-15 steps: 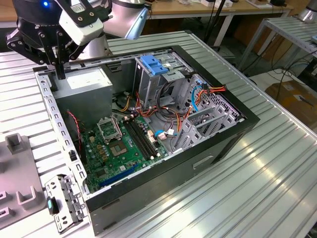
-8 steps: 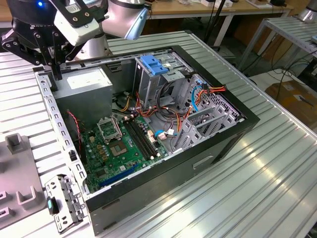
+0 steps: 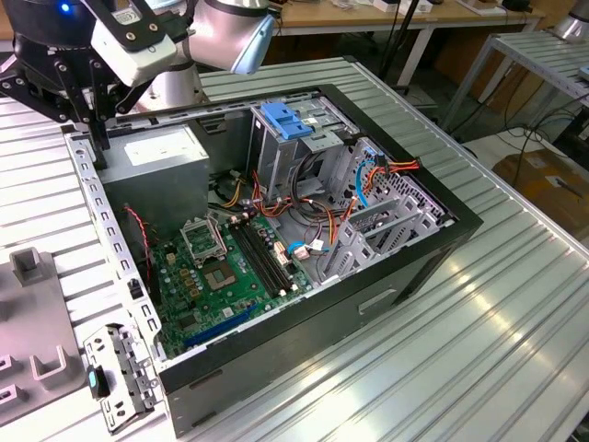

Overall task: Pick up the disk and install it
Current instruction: 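Reach for the disk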

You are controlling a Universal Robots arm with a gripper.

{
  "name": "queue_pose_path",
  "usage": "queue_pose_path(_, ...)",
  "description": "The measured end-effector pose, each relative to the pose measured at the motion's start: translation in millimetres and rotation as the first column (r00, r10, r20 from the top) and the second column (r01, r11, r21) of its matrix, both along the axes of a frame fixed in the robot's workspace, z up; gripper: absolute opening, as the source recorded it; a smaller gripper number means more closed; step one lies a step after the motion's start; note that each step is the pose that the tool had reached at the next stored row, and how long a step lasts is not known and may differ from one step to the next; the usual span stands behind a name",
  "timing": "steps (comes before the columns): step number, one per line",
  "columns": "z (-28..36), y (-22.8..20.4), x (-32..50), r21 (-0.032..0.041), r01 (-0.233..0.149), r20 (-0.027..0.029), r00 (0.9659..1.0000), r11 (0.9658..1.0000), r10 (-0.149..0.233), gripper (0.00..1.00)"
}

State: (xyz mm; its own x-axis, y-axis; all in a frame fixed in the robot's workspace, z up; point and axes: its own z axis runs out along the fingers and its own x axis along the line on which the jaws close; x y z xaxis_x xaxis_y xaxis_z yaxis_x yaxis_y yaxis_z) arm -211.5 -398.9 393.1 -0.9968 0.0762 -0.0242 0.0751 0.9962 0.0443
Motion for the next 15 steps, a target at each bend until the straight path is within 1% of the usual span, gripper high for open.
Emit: queue_pose_path(15,-0.1,0.0,-10.0,0.0000,0.000,0.0000,1.0000,1.0000,0.000,0.11)
